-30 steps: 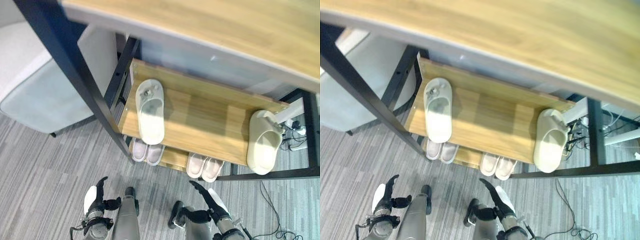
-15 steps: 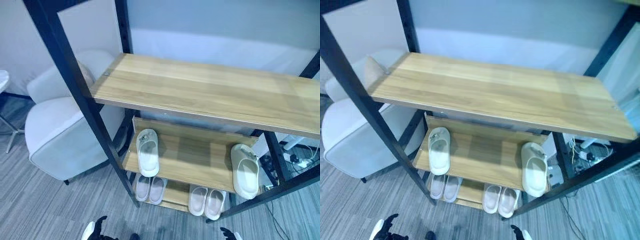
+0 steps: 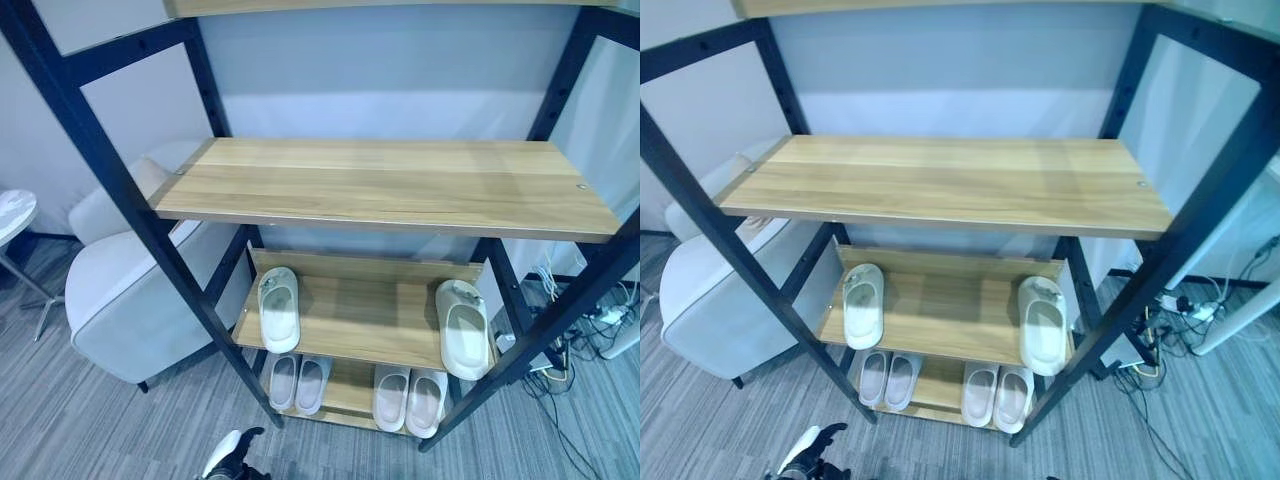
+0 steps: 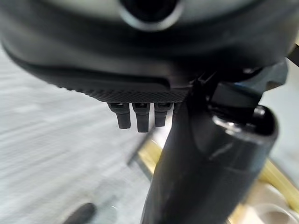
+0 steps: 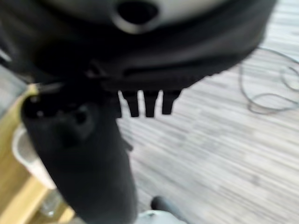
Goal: Arrange the slippers neatly on the shoe rack.
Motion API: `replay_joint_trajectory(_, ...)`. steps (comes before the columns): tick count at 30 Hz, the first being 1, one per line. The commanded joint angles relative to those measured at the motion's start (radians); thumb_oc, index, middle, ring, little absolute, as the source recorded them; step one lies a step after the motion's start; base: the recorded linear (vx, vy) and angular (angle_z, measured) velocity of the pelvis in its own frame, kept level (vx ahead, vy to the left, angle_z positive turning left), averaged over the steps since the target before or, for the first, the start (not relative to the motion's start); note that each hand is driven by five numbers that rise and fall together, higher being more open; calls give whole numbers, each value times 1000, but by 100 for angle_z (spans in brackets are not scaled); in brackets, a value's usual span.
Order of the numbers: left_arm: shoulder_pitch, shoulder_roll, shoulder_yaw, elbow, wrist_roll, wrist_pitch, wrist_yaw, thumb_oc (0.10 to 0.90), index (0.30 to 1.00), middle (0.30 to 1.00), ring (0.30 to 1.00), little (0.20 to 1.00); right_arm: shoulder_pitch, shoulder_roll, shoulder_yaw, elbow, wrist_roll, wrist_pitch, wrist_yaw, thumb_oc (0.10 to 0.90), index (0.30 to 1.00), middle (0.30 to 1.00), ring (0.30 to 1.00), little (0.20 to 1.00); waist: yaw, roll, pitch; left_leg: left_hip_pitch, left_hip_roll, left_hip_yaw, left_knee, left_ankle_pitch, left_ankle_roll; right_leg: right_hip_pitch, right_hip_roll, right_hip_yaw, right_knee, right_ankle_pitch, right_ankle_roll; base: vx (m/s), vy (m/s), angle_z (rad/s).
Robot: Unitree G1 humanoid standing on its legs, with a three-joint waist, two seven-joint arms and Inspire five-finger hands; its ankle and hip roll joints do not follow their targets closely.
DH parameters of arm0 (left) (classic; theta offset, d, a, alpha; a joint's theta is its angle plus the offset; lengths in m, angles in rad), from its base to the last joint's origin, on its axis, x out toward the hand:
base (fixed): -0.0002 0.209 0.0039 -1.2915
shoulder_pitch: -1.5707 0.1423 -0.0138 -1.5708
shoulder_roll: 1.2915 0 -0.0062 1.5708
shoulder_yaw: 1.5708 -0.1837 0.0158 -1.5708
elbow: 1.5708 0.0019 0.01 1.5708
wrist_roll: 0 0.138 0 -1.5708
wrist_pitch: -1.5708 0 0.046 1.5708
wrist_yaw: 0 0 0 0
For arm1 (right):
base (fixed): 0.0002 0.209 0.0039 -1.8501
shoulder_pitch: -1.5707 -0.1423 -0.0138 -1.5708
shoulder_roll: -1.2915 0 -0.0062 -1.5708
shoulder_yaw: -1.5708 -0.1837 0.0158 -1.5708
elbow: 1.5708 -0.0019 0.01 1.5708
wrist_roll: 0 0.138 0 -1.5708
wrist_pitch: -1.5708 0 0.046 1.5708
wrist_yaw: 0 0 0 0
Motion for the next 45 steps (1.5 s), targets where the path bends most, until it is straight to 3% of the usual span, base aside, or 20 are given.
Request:
replay_joint_trajectory(1,-24,58,-40,-190,18,-65,-85,800,900,900,900,900,-53,-14,-37,-62,26,-17,-21,800,900,900,900,900,-7,-31,10,38,-76,-15,-26,-67,19,81,15,71,-196,113,81,10,81,-29)
replay_joint_trajectory(6,58,196,-70,-525,-29,-85,-202,800,900,900,900,900,-45,-16,-29,-53,-18,12,-8,800,900,900,900,900,-7,1,-7,70,-90,14,-104,-49,29,94,4,77,-267,154,97,-16,52,-23)
replay_joint_trajectory(17,93,362,-72,-900,-74,-64,-361,800,900,900,900,900,-95,-25,-47,-6,-42,54,-18,800,900,900,900,900,-26,33,-7,49,-101,17,-104,-42,18,122,-9,52,-323,172,104,-5,17,4)
replay_joint_trajectory(23,117,404,-44,-991,-107,-72,-375,800,900,900,900,900,-99,-27,-35,1,-44,53,-16,800,900,900,900,900,-24,34,-8,59,-101,19,-104,-57,14,129,-12,56,-330,162,109,28,3,4)
replay_joint_trajectory(29,136,483,16,-1218,-276,-85,-391,800,900,900,900,900,-86,-23,-27,9,-53,57,-20,800,900,900,900,900,-18,31,-12,51,-95,26,-104,-46,14,120,-13,57,-330,175,113,0,0,0)
replay_joint_trajectory(33,125,498,40,-1290,-348,-92,-388,800,900,900,900,900,-71,-15,-22,8,-57,59,-15,800,900,900,900,900,-17,25,-18,62,-94,28,-104,-60,11,131,-11,56,-330,163,115,31,-12,0)
replay_joint_trajectory(37,88,458,70,-1306,-371,-93,-333,800,900,900,900,900,-54,-3,-24,7,-54,63,-15,800,900,900,900,900,-21,17,-19,65,-90,27,-104,-60,9,135,-9,54,-330,159,115,13,-25,0)
replay_joint_trajectory(42,34,393,76,-1326,-451,-86,-300,800,900,900,900,900,-47,7,-37,5,-38,70,-17,800,900,900,900,900,-25,12,-18,63,-88,25,-104,-57,9,133,-7,55,-330,160,116,1,-6,0)
replay_joint_trajectory(45,-87,300,51,-1280,-452,-90,-219,800,900,900,900,900,-13,11,-29,-37,-42,59,-29,800,900,900,900,900,-39,6,-20,65,-88,25,-104,-58,10,134,-7,54,-330,162,118,11,-6,0)
